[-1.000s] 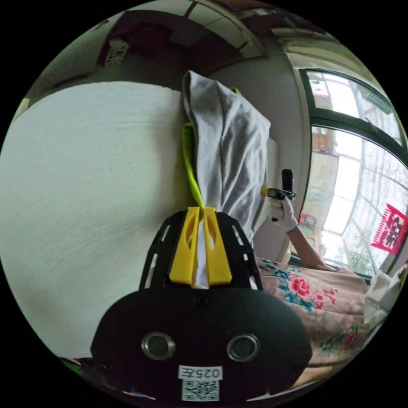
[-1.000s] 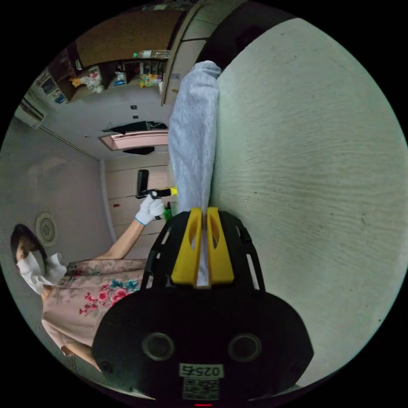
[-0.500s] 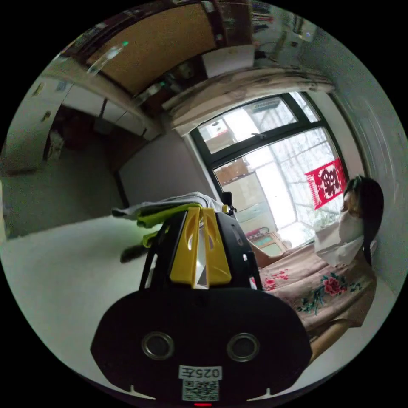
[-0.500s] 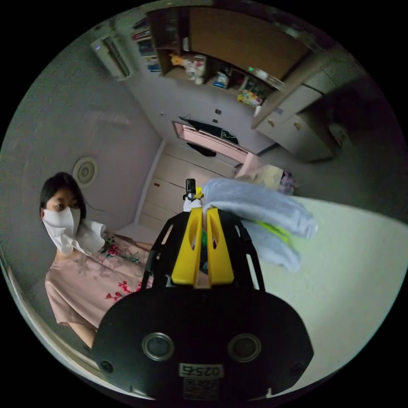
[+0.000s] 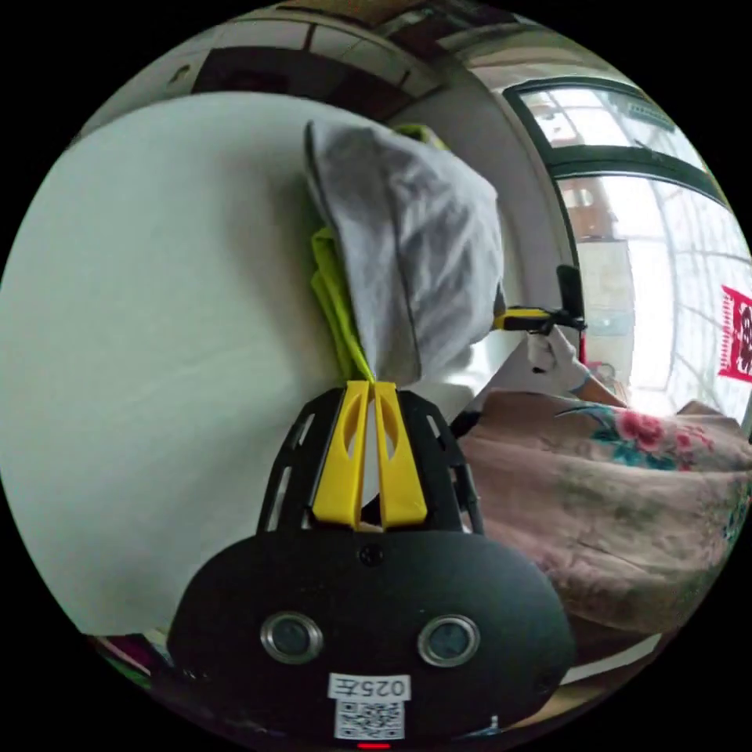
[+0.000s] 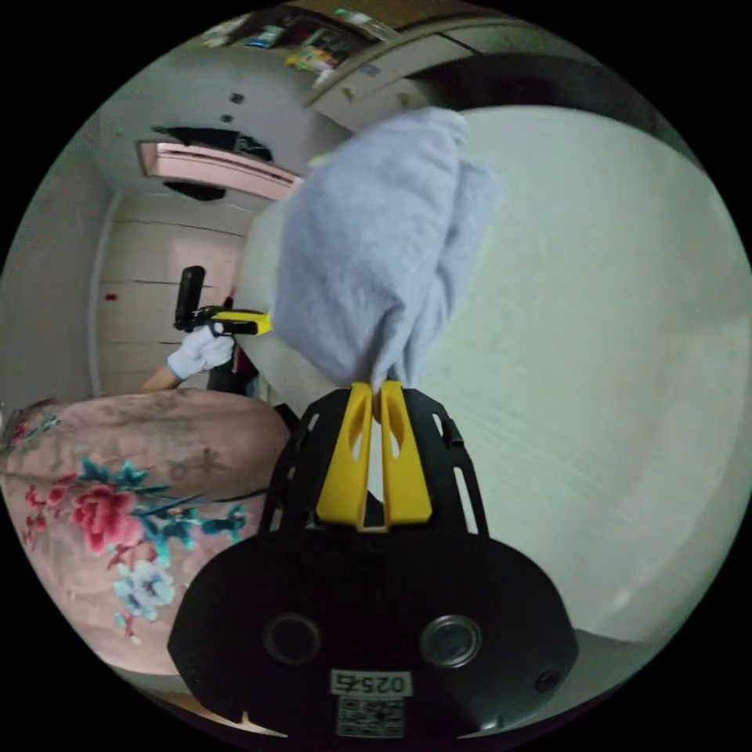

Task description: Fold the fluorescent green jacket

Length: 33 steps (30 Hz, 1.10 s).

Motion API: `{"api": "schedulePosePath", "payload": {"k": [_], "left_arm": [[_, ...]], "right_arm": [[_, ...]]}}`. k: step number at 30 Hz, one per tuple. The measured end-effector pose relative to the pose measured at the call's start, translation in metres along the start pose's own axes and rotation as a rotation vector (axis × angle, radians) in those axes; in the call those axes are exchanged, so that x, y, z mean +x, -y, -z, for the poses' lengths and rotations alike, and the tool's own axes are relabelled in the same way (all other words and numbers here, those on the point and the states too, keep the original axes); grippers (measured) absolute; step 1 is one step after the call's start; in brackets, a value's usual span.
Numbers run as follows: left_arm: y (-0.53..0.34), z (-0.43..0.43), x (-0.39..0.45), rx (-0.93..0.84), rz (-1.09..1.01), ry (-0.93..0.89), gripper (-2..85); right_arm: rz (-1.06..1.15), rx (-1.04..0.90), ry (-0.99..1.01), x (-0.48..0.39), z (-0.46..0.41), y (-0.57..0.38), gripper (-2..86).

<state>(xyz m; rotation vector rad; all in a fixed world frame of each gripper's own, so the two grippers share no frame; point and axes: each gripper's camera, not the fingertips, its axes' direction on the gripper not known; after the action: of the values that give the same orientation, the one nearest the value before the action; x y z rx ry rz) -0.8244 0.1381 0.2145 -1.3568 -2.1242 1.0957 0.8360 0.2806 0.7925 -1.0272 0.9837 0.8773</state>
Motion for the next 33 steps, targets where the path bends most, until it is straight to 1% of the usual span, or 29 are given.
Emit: {"api": "schedulePosePath", "payload": {"k": [1, 2, 5, 8, 10, 11, 14, 15, 16, 18, 19, 21, 23, 25, 27, 28, 31, 33], "left_arm": [[-0.004, -0.005, -0.001, 0.011, 0.006, -0.029, -1.6], [-0.012, -0.005, -0.004, 0.047, 0.062, -0.079, -1.5], [-0.022, 0.007, 0.004, 0.099, 0.102, -0.081, -1.3], [-0.022, 0.021, 0.011, 0.086, 0.160, -0.119, 0.5], [-0.027, 0.038, 0.014, 0.126, 0.187, -0.106, 5.0], [-0.031, 0.050, 0.013, 0.164, 0.222, -0.123, 9.9], [-0.042, 0.070, 0.009, 0.262, 0.319, -0.208, 11.7], [-0.042, 0.071, 0.009, 0.280, 0.345, -0.225, 12.1], [-0.041, 0.068, 0.010, 0.274, 0.358, -0.231, 12.3], [-0.026, 0.045, 0.017, 0.183, 0.384, -0.234, 10.8], [-0.022, 0.041, 0.021, 0.178, 0.373, -0.227, 10.0], [-0.010, 0.035, 0.039, 0.165, 0.364, -0.145, 8.1], [-0.003, 0.034, 0.049, 0.161, 0.353, -0.160, 7.5], [0.003, 0.035, 0.054, 0.142, 0.365, -0.145, 5.2], [0.014, 0.034, 0.056, 0.086, 0.399, -0.119, 1.6], [0.018, 0.033, 0.056, 0.071, 0.393, -0.122, 1.2], [0.039, 0.031, 0.063, -0.009, 0.356, -0.106, -0.3], [0.052, 0.035, 0.074, -0.030, 0.257, -0.071, -0.6]], "right_arm": [[-0.022, 0.005, -0.002, 0.002, -0.009, -0.001, -0.5], [-0.076, 0.025, 0.035, 0.007, -0.019, -0.002, -0.4], [-0.135, 0.094, 0.074, 0.006, -0.026, 0.000, 0.1], [-0.177, 0.072, 0.137, 0.004, -0.039, 0.009, 1.7], [-0.220, 0.093, 0.191, 0.007, -0.041, 0.011, 5.1], [-0.241, 0.130, 0.196, 0.007, -0.038, 0.011, 7.5], [-0.301, 0.215, 0.195, 0.013, -0.030, 0.014, 15.9], [-0.322, 0.203, 0.208, 0.018, -0.035, 0.020, 17.3], [-0.334, 0.187, 0.211, 0.021, -0.039, 0.024, 16.9], [-0.346, 0.153, 0.219, 0.033, -0.056, 0.044, 14.8], [-0.344, 0.152, 0.229, 0.034, -0.059, 0.049, 14.1], [-0.300, 0.102, 0.250, 0.032, -0.074, 0.073, 14.1], [-0.251, 0.053, 0.273, 0.025, -0.084, 0.091, 14.4], [-0.215, 0.023, 0.235, 0.016, -0.092, 0.106, 12.6], [-0.205, 0.009, 0.111, 0.013, -0.100, 0.120, 9.4], [-0.209, 0.012, 0.111, 0.014, -0.102, 0.124, 8.8], [-0.252, -0.024, 0.213, 0.028, -0.121, 0.143, 5.5], [-0.326, -0.033, 0.295, 0.037, -0.137, 0.158, 4.8]]}}
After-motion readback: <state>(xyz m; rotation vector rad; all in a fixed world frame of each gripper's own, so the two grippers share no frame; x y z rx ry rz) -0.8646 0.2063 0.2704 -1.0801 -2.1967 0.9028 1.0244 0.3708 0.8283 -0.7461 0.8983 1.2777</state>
